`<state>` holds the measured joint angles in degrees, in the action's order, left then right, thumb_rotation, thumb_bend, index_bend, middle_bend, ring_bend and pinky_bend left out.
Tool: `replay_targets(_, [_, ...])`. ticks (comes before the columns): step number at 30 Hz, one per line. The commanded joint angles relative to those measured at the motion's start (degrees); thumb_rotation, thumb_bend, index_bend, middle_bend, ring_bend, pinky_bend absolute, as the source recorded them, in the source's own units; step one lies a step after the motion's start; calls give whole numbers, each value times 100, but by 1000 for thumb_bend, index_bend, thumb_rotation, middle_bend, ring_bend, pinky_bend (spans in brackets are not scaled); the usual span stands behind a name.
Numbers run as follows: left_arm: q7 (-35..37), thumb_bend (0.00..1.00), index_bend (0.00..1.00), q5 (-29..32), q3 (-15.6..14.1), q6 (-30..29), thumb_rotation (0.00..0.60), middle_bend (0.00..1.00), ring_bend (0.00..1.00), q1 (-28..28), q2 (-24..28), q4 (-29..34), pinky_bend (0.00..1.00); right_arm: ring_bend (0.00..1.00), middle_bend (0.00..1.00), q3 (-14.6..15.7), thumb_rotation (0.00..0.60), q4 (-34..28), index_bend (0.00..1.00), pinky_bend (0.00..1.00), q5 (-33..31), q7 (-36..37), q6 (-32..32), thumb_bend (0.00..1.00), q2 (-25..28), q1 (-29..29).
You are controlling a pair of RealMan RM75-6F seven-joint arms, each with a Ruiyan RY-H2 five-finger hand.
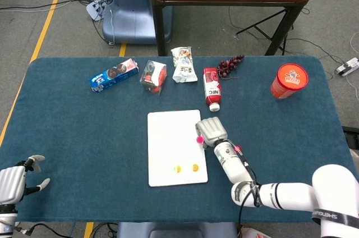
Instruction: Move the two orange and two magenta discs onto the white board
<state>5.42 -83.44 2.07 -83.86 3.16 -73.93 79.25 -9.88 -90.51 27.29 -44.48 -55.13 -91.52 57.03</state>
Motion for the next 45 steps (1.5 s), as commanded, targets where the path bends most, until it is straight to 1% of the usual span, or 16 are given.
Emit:
replay_targets(1, [12, 167, 422, 4, -8, -3, 600, 564, 484, -13, -2, -14, 648, 1000, 1000, -185, 600, 397, 575, 1000, -271, -61, 200, 310, -314, 290])
replay_targets(4, [49, 167, 422, 32, -6, 14, 600, 563, 484, -22, -4, -43, 648, 1000, 1000, -305, 600, 605, 575, 1000, -378, -41, 276, 302, -469, 453])
replay_targets(6, [75, 167, 422, 39, -8, 20, 600, 563, 484, -27, -11, -62, 648, 1000, 1000, -350, 600, 702, 572, 1000, -445, -72, 275, 250, -542, 556])
replay_targets(8, [85, 167, 422, 35, -15, 24, 600, 564, 484, -30, -20, -81, 648, 1000, 1000, -375, 600, 760, 547, 1000, -490, -89, 255, 176, -593, 620])
replay_targets(10, [94, 167, 422, 33, -22, 29, 600, 564, 484, -34, -33, -102, 648, 1000, 1000, -409, 600, 810, 486, 1000, -503, -54, 225, 66, -639, 658])
replay_targets(11, [99, 167, 422, 33, -23, 32, 600, 563, 484, -35, -38, -113, 648, 1000, 1000, -413, 600, 834, 454, 1000, -493, -30, 215, 26, -654, 667])
replay_targets(12, [105, 167, 422, 35, -22, 33, 600, 563, 484, -36, -42, -120, 648, 1000, 1000, -411, 600, 848, 430, 1000, -484, -15, 209, 6, -662, 671])
replay_targets(18, [121, 167, 422, 29, -19, 25, 600, 564, 484, -40, -43, -126, 648, 1000, 1000, -349, 600, 893, 358, 1000, -446, 67, 236, 0, -648, 662])
replay_targets(22, [120, 167, 422, 29, -15, 25, 600, 563, 484, -40, -35, -109, 648, 1000, 1000, -286, 600, 872, 351, 1000, -409, 121, 222, 0, -581, 620])
replay_targets(25, [118, 167, 422, 28, -16, 23, 600, 563, 484, -44, -29, -99, 648, 1000, 1000, -198, 600, 721, 351, 1000, -292, 226, 176, 0, -426, 496])
replay_targets(31, [115, 167, 422, 27, 10, 8, 600, 563, 484, -33, -16, -68, 648, 1000, 1000, 123, 600, 243, 351, 1000, -55, 317, -115, 8, 76, 141])
replay_targets(35, [62, 167, 422, 8, 13, 10, 600, 563, 484, -17, -12, -26, 648, 1000, 1000, 402, 600, -44, 352, 1000, 146, 351, -331, 38, 390, -131])
replay_targets(41, [-11, 167, 422, -13, 23, 7, 600, 563, 484, 10, -10, 48, 648, 1000, 1000, 680, 600, -353, 365, 1000, 434, 513, -549, 46, 729, -503])
replay_targets(45, [-43, 167, 422, -13, 18, 9, 600, 564, 484, 11, -11, 66, 648, 1000, 1000, 819, 600, -436, 378, 1000, 626, 612, -621, 54, 868, -705])
